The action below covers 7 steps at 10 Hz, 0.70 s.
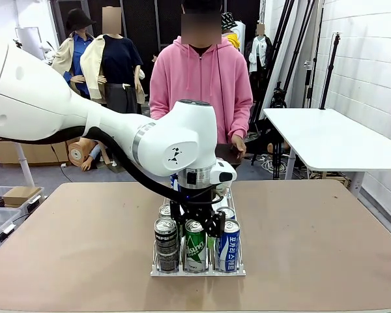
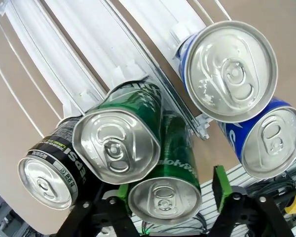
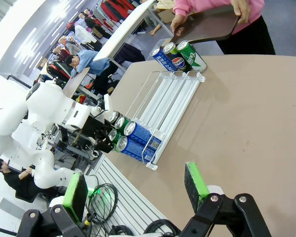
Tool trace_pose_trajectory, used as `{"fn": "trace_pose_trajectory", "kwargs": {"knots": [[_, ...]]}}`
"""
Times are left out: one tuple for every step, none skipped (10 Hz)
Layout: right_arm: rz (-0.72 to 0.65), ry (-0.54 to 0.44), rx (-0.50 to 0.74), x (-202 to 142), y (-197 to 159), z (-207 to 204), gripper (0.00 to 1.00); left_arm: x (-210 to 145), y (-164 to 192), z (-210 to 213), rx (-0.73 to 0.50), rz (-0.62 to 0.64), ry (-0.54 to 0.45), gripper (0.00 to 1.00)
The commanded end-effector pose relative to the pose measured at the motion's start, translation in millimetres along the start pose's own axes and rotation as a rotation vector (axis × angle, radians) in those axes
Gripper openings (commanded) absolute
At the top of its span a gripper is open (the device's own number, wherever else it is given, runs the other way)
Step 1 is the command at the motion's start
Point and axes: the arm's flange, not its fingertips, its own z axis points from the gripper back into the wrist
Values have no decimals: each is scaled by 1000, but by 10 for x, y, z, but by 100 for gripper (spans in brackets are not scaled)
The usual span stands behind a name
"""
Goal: Retrieve and hand over the desired beverage to the person.
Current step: Pick up a can of the same type that the person held from the Automatic Can Dispenser.
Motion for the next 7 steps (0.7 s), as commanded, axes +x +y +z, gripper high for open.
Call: {"fn": "trace_pose_trajectory", "kwargs": {"knots": [[4, -23, 21, 19, 0, -2, 100, 16, -32, -42, 38, 26, -21, 56], [4, -23, 21, 19, 0, -2, 100, 17, -29, -45, 40, 27, -20, 42], [4, -23, 21, 19, 0, -2, 100, 15, -28, -48, 41, 28, -19, 26], [4, -23, 21, 19, 0, -2, 100, 15, -27, -48, 40, 27, -20, 7], [4, -23, 21, 19, 0, -2, 100, 13, -14, -49, 32, 32, -16, 0], [4, -23, 21, 19, 0, -2, 100, 29, 1, -62, 28, 74, 18, 0], [4, -23, 21, 19, 0, -2, 100, 21, 15, 31, 15, 1, -12, 0]]}}
